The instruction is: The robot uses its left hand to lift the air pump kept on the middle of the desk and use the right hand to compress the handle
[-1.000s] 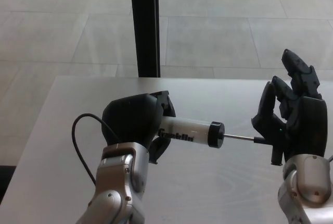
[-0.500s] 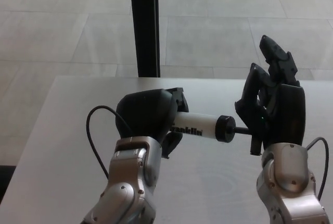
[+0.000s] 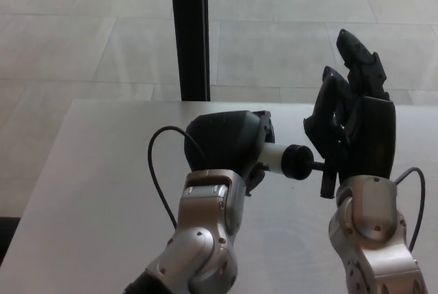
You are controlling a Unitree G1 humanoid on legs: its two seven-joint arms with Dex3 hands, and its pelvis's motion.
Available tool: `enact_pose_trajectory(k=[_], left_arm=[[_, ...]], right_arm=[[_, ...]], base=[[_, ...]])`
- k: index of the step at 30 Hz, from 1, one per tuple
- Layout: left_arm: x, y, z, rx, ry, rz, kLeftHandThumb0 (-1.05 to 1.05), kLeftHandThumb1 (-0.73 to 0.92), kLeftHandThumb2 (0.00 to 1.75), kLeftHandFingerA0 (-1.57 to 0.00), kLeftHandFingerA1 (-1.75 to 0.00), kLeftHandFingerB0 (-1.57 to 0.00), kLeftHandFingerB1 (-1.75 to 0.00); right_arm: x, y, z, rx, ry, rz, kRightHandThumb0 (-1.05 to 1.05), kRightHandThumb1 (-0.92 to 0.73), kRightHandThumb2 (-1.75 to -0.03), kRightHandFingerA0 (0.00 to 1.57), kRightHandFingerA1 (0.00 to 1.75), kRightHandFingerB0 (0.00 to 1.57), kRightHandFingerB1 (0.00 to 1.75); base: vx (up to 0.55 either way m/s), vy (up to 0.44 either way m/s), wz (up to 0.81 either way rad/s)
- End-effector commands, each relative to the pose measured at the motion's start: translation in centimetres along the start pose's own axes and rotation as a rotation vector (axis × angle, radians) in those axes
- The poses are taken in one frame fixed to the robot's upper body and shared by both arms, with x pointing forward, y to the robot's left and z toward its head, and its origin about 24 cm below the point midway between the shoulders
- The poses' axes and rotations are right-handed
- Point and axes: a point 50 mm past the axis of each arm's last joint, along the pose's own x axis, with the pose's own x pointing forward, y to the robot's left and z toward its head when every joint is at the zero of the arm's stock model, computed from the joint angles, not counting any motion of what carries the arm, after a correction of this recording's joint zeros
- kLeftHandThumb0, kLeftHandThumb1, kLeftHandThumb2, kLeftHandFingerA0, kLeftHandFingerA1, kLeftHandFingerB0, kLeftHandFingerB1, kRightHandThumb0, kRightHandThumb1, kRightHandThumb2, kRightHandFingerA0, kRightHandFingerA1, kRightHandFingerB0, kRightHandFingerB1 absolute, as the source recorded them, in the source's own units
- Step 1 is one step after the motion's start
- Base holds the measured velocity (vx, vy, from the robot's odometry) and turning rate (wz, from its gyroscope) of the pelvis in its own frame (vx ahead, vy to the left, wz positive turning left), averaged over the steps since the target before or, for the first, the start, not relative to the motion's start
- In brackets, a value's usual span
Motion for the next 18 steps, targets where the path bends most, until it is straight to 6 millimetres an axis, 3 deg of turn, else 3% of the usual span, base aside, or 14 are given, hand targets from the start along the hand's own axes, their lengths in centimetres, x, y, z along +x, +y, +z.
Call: enact_pose_trajectory(k=[1, 2, 3, 4, 5, 7, 8, 9, 10, 11, 14, 15, 16, 18], left_arm=[[-0.4, -0.3, -0.2, 0.044, 0.009, 0.026, -0.22, 0.50, 0.89, -0.96, -1.65, -0.86, -0.93], [-0.5, -0.4, -0.2, 0.045, 0.009, 0.025, -0.22, 0.50, 0.89, -0.96, -1.65, -0.86, -0.93], [-0.5, -0.6, -0.4, 0.055, 0.018, 0.017, -0.22, 0.55, 0.99, -0.94, -1.72, -0.86, -1.19], [-0.6, -0.8, -0.8, 0.068, 0.030, 0.006, -0.22, 0.55, 0.99, -0.94, -1.72, -0.86, -1.19], [-0.8, -1.2, -1.4, 0.081, 0.043, -0.046, -0.19, 0.58, 0.88, -1.01, -1.68, -0.78, -1.18], [-1.3, -2.3, -3.0, 0.095, 0.099, -0.109, -0.24, 0.61, 0.91, -0.92, -1.74, -0.79, -1.32], [-1.4, -2.5, -3.3, 0.107, 0.105, -0.124, -0.30, 0.55, 1.07, -1.16, -1.31, -0.86, -1.05], [-1.7, -2.9, -4.1, 0.119, 0.122, -0.146, -0.19, 0.62, 0.92, -1.01, -1.67, -0.83, -1.13], [-2.0, -3.2, -4.7, 0.114, 0.132, -0.150, -0.28, 0.56, 1.08, -1.19, -1.32, -0.89, -1.04], [-2.2, -3.4, -5.4, 0.127, 0.141, -0.160, -0.25, 0.64, 0.95, -0.92, -1.69, -0.81, -1.20], [-2.9, -3.9, -7.8, 0.178, 0.172, -0.198, -0.29, 0.70, 0.89, -0.93, -1.75, -0.79, -1.26], [-2.9, -4.0, -8.0, 0.182, 0.175, -0.202, -0.29, 0.70, 0.89, -0.93, -1.75, -0.79, -1.26], [-3.0, -4.1, -8.4, 0.202, 0.179, -0.213, -0.27, 0.64, 0.90, -0.91, -1.73, -0.79, -1.11], [-3.1, -4.4, -9.4, 0.227, 0.209, -0.256, -0.27, 0.65, 0.86, -0.88, -1.71, -0.78, -1.14]], right_arm=[[0.1, -0.7, 0.5, 0.029, -0.036, -0.015, -0.76, -0.92, -0.78, 0.16, 0.43, 0.17, 0.37], [0.1, -0.7, 0.5, 0.030, -0.034, -0.015, -0.76, -0.92, -0.78, 0.16, 0.43, 0.17, 0.37], [0.1, -1.0, 0.6, 0.025, -0.037, -0.027, -0.74, -0.92, -0.77, 0.20, 0.40, 0.22, 0.37], [0.3, -1.6, 0.9, 0.017, -0.042, -0.044, -0.74, -0.92, -0.77, 0.20, 0.40, 0.22, 0.37], [0.4, -2.2, 1.3, 0.026, -0.051, -0.044, -0.74, -0.92, -0.77, 0.18, 0.42, 0.21, 0.36], [0.9, -4.7, 2.4, -0.005, -0.107, -0.084, -0.70, -0.92, -0.75, 0.20, 0.47, 0.27, 0.39], [1.0, -5.1, 2.6, -0.014, -0.111, -0.096, -0.67, -0.92, -0.75, 0.25, 0.45, 0.29, 0.38], [1.1, -6.3, 3.0, -0.039, -0.117, -0.118, -0.67, -0.92, -0.75, 0.25, 0.45, 0.29, 0.40], [1.2, -7.3, 3.3, -0.055, -0.119, -0.127, -0.65, -0.92, -0.75, 0.25, 0.45, 0.29, 0.40], [1.2, -8.4, 3.6, -0.071, -0.122, -0.142, -0.70, -0.77, -1.14, 0.28, 0.57, 0.29, 0.53], [1.3, -12.3, 4.5, -0.144, -0.129, -0.185, -0.69, -0.77, -1.14, 0.33, 0.61, 0.31, 0.54], [1.3, -12.6, 4.6, -0.150, -0.127, -0.191, -0.69, -0.77, -1.14, 0.33, 0.61, 0.31, 0.54], [1.3, -13.3, 4.8, -0.164, -0.129, -0.199, -0.69, -0.92, -0.69, 0.36, 0.55, 0.41, 0.43], [1.1, -14.7, 5.1, -0.193, -0.136, -0.225, -0.69, -0.92, -0.69, 0.37, 0.57, 0.42, 0.43]], base=[[0.00, 0.000, 0.00], [0.00, 0.000, 0.00], [0.00, 0.000, 0.00], [0.00, 0.000, 0.00], [0.00, 0.000, 0.00], [0.00, 0.000, 0.00], [0.00, 0.000, 0.00], [0.00, 0.000, 0.00], [0.00, 0.000, 0.00], [0.00, 0.000, 0.00], [0.00, 0.000, 0.00], [0.00, 0.000, 0.00], [0.00, 0.000, 0.00], [0.00, 0.000, 0.00]])
